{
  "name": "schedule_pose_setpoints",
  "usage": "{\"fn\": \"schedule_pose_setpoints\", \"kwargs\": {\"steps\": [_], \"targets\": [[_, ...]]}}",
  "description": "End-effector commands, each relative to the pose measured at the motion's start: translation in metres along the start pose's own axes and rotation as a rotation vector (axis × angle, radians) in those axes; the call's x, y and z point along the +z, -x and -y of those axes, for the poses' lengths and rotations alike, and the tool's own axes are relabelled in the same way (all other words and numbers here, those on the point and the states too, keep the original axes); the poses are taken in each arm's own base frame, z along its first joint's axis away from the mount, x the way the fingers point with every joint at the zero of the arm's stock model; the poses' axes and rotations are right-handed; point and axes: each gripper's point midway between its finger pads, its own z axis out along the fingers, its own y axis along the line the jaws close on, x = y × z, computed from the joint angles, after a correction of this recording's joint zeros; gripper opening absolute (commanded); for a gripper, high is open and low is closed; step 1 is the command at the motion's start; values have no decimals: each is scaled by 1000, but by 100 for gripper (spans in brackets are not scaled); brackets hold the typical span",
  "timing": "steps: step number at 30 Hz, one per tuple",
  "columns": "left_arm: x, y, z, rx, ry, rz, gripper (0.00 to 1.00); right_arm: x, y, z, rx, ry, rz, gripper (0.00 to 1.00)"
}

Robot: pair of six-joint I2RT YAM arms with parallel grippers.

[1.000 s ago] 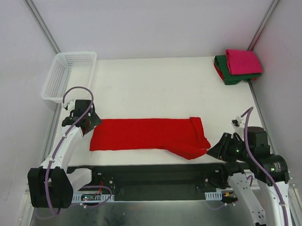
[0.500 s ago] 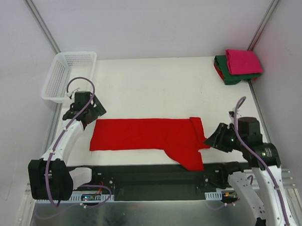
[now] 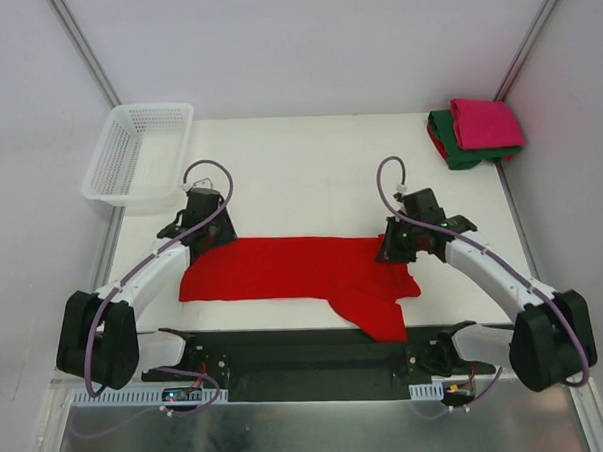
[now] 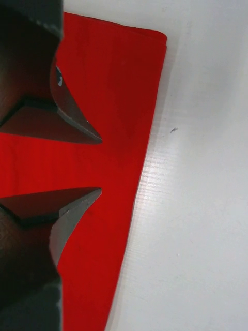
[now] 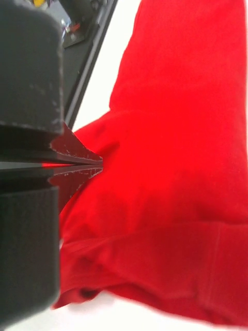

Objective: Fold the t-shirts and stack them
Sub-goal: Fold the other side of the tshirt into a rectangle

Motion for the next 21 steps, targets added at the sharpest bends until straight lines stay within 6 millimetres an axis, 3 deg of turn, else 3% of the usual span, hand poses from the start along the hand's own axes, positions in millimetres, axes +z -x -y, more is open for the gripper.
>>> {"fn": "schedule_pose_setpoints", "kwargs": {"steps": [1, 6, 16, 21], "targets": [[11, -6, 2, 23, 5, -5, 37, 24, 26, -16, -33, 8, 62, 1], [19, -15, -6, 33, 34, -18, 36, 47, 35, -11, -42, -40, 37, 1], [36, -35, -10, 40, 54, -99, 34, 65, 67, -5, -55, -143, 65, 1], [44, -45, -12, 32, 67, -140, 34, 83, 78, 5, -57, -223, 40, 1]]}}
